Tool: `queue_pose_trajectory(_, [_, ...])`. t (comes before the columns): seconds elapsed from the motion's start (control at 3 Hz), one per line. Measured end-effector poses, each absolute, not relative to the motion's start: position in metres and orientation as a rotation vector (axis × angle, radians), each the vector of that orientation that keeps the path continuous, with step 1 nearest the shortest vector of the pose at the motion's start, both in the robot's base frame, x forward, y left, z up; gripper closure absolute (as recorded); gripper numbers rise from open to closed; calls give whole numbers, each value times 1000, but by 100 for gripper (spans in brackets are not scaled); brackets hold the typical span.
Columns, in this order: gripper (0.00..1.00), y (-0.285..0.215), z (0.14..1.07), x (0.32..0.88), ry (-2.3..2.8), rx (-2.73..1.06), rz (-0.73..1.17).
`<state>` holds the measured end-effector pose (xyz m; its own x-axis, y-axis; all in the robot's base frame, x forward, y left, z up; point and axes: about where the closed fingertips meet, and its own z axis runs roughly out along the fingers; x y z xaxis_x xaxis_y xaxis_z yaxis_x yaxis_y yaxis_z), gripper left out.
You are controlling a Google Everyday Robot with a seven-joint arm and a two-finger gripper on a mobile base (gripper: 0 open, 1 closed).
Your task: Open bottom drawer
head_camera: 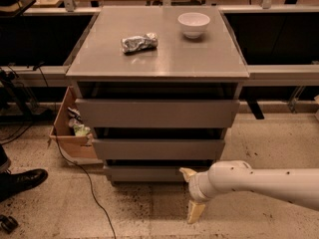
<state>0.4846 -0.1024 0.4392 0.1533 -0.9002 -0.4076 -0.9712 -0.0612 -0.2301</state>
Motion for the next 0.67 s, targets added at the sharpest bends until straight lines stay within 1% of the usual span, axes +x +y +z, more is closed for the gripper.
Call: queue_pose_trajectory(0.67, [0,-119,350,548,1791,-1910,171])
